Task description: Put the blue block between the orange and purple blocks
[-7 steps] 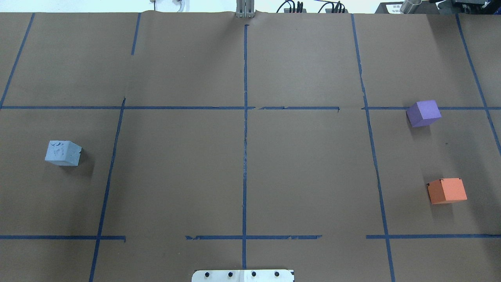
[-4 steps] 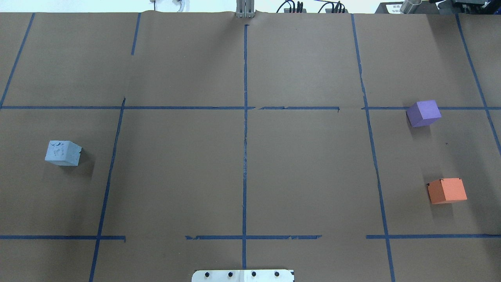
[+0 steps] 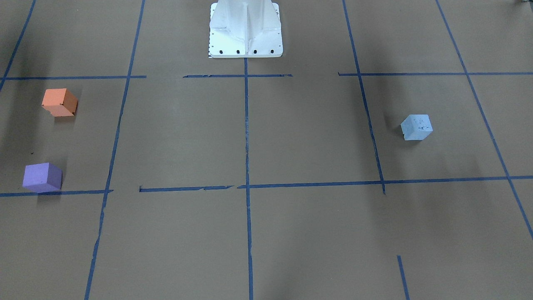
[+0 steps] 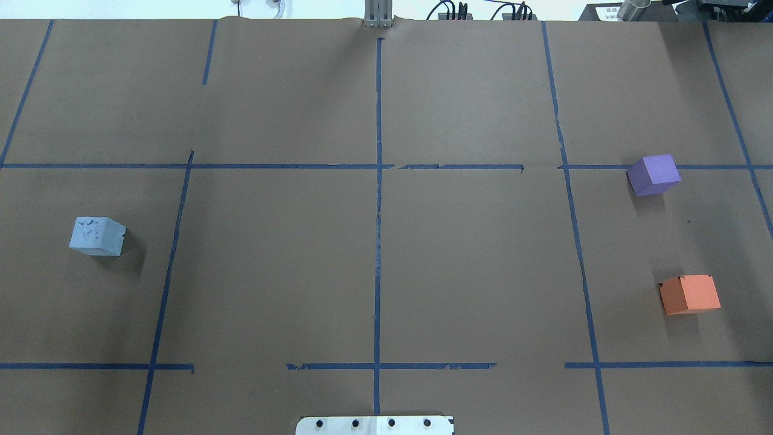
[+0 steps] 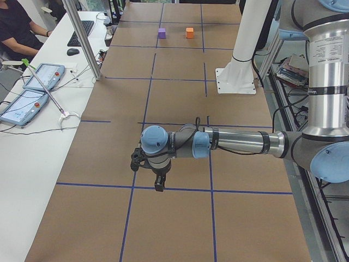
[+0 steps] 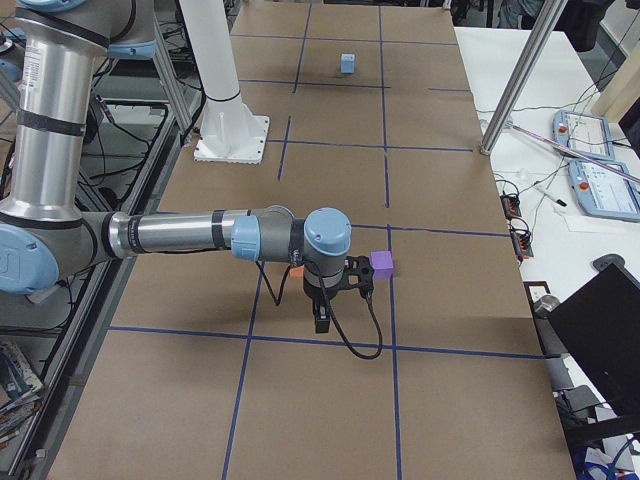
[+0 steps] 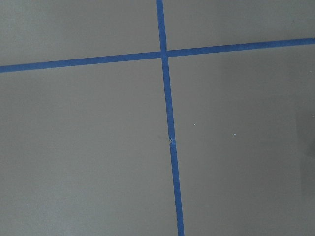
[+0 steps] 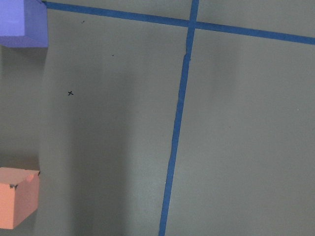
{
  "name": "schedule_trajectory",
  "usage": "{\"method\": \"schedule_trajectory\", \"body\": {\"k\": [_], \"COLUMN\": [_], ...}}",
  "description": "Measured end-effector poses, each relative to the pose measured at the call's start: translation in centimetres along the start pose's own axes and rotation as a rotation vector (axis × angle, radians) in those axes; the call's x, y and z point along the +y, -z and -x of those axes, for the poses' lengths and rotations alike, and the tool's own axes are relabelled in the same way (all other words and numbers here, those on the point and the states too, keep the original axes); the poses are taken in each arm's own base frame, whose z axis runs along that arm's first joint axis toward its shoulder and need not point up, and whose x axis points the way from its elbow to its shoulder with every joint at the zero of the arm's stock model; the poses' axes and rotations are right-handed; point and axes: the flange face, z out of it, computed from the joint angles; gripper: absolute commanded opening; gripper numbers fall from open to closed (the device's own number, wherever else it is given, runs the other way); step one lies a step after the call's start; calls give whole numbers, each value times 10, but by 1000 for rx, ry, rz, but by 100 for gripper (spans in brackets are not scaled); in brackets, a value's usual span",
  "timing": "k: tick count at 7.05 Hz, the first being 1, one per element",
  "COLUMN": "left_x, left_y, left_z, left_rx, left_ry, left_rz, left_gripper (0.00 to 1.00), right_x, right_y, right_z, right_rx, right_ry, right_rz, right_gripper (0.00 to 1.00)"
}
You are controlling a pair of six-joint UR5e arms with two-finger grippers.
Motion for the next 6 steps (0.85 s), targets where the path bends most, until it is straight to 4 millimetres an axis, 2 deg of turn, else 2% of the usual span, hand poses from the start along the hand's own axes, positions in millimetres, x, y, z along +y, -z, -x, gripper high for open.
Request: {"method": "schedule_trajectory", "body": {"k": [2, 3, 5, 6], "left_x": [-11, -19, -33, -37], "left_y": [-13, -20, -48, -71], "left_z": [-26, -48, -116, -164], "left_rx": [11, 18, 46, 68], "left_ry": [-69, -72, 7, 51], "left_rz": [-6, -9, -18, -19], "left_gripper": [100, 100, 100, 100], "right_x": [-1, -2, -7, -9], "right_y": [-2, -3, -7, -8], "right_z": [2, 3, 7, 9], "right_rx": [1, 0, -1, -2], "right_ry": [6, 10, 24, 28], "right_rz": [3, 6, 16, 17], "right_gripper": [100, 100, 100, 100]}}
